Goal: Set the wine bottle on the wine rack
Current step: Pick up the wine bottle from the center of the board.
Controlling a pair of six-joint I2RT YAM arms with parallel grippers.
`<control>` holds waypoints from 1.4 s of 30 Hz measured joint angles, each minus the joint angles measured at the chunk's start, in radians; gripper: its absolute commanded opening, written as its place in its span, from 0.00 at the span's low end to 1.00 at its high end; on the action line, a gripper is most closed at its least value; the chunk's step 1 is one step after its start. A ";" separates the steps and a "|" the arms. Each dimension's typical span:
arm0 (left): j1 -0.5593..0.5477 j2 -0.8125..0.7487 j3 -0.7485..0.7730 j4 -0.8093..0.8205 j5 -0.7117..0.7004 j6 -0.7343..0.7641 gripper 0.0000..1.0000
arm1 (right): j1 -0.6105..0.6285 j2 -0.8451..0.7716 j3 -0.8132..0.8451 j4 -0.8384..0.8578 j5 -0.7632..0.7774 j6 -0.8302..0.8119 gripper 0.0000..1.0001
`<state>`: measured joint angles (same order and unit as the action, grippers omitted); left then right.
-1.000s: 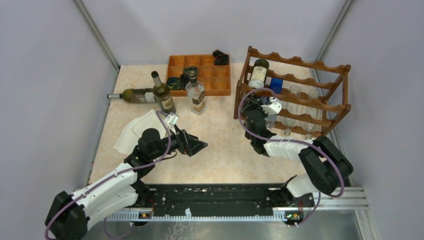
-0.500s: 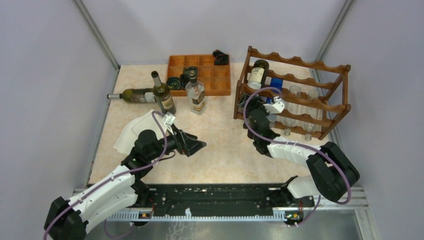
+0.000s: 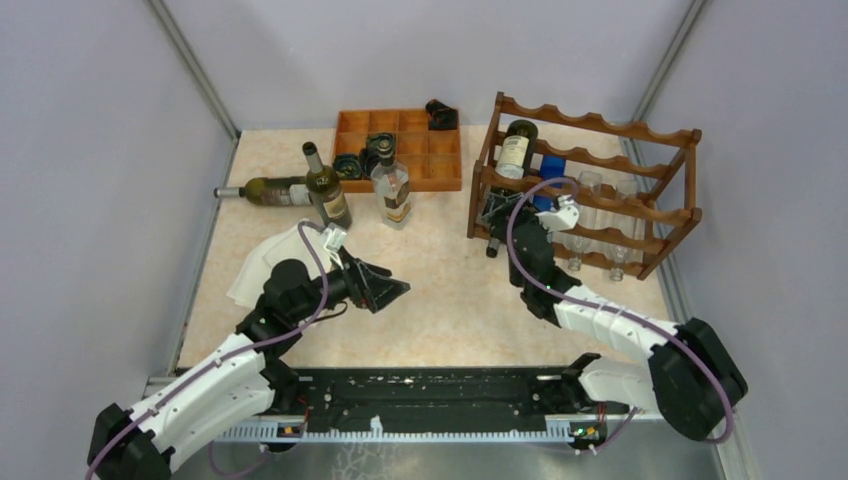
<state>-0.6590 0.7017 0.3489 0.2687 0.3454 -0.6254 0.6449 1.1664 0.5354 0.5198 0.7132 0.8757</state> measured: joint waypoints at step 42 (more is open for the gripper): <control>0.134 1.033 1.474 -0.868 -0.529 0.653 0.91 | 0.007 -0.266 -0.071 -0.322 -0.953 -0.508 0.84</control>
<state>-0.5251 1.7344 1.8233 -0.5995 -0.1841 0.0280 0.6521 0.9005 0.4648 0.1982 -0.2394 0.3676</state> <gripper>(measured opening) 0.917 0.833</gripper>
